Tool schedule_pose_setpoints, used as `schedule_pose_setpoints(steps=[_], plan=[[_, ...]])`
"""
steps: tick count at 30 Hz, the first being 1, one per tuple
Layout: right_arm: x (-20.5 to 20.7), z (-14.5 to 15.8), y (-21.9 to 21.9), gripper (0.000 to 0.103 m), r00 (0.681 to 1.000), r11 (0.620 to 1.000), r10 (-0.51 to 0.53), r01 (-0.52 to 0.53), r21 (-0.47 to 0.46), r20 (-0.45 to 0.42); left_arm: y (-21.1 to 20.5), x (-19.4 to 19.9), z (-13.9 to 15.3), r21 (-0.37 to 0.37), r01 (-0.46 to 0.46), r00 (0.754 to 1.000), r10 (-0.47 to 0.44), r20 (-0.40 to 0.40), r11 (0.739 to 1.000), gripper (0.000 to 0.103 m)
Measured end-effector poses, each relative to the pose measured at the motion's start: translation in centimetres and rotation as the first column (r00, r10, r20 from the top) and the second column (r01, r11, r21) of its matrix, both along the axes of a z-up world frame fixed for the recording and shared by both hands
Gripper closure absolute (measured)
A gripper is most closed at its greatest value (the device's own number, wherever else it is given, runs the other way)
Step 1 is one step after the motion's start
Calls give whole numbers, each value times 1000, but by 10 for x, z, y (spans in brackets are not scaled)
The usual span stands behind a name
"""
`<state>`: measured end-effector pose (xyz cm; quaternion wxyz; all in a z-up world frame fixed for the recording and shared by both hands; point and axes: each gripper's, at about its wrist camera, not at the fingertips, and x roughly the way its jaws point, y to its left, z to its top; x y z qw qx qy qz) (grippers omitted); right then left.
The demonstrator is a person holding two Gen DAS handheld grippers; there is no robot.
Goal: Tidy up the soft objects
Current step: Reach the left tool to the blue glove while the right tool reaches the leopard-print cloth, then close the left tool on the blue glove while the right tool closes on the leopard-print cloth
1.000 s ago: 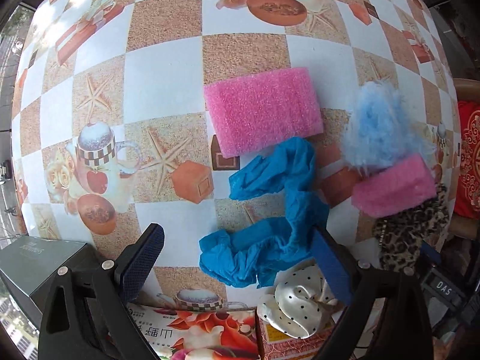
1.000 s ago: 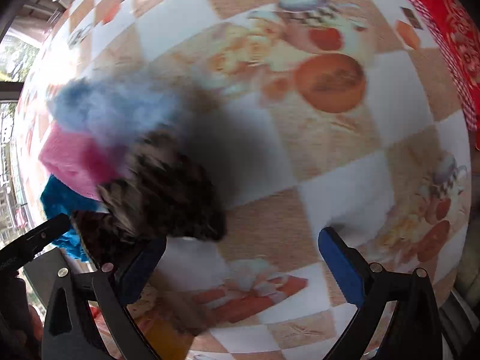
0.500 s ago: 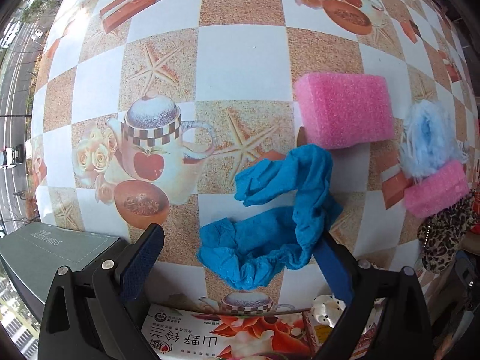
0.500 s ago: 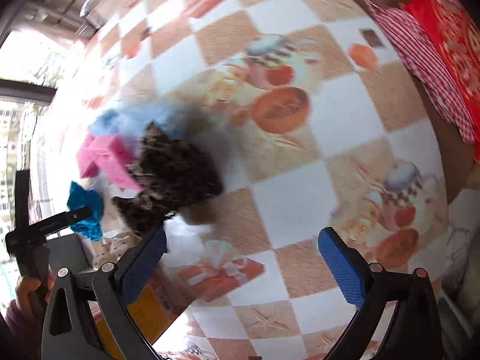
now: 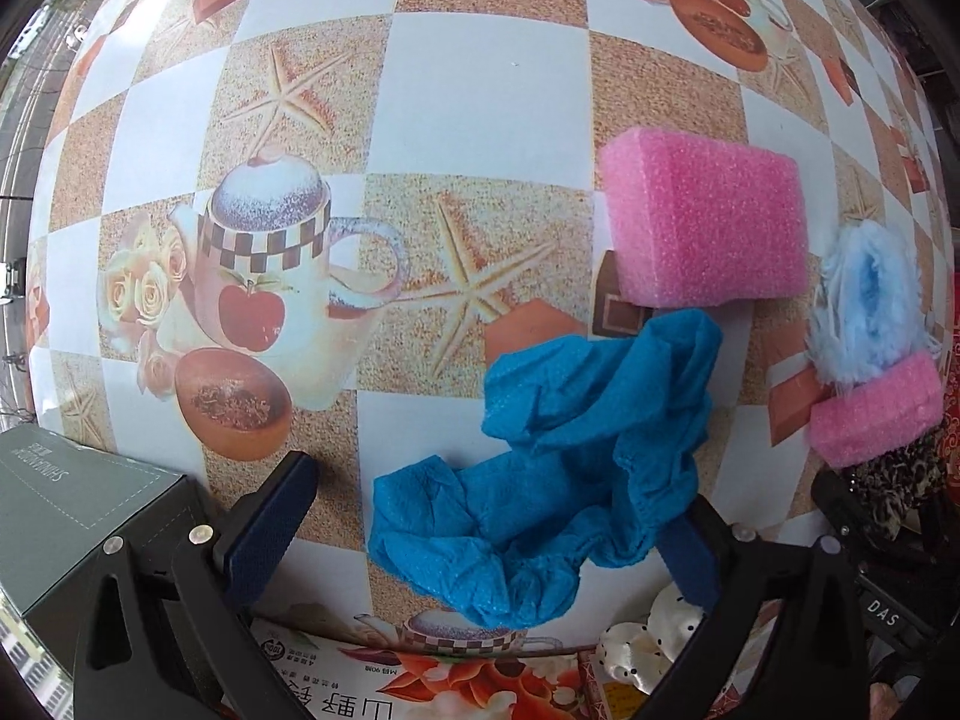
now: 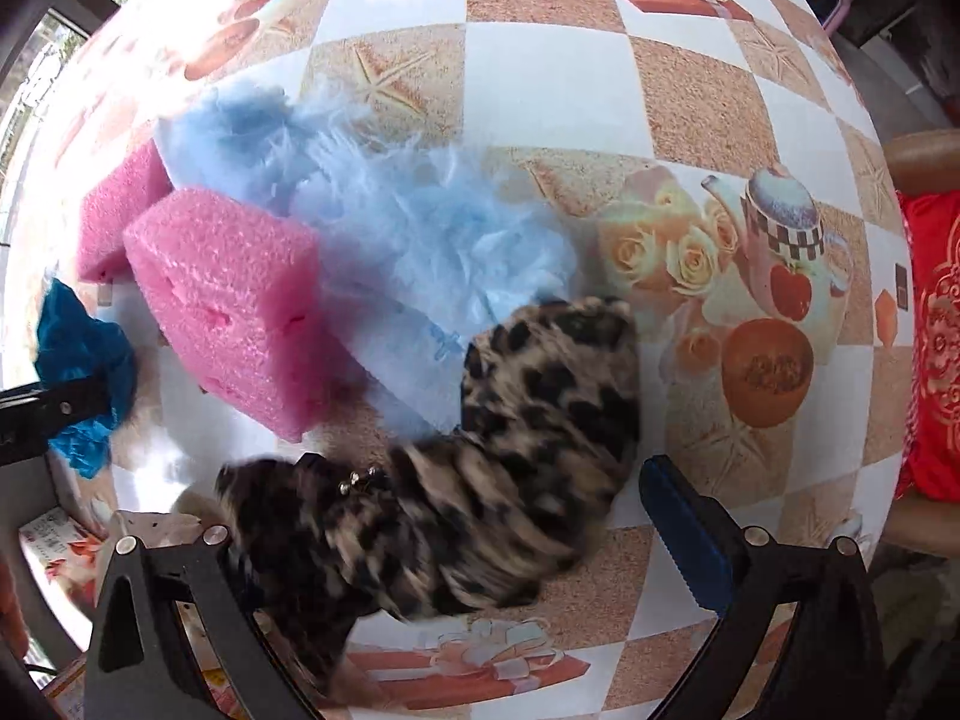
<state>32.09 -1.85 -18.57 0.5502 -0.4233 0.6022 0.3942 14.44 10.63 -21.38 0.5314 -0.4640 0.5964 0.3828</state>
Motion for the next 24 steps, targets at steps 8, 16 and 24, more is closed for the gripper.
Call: schedule_pose_setpoints(steps=[8, 16, 24], plan=[[25, -1, 22, 3, 998, 999, -34, 34, -14, -57, -2, 3, 8, -19, -3, 1000, 2, -15, 1000, 0], [45, 20, 0, 60, 979, 993, -93, 105, 55, -179, -16, 33, 32, 49, 162, 981, -166, 97, 986, 69], [93, 54, -35, 70, 939, 964, -204, 242, 112, -276, -23, 45, 76, 156, 199, 961, -223, 161, 968, 70]])
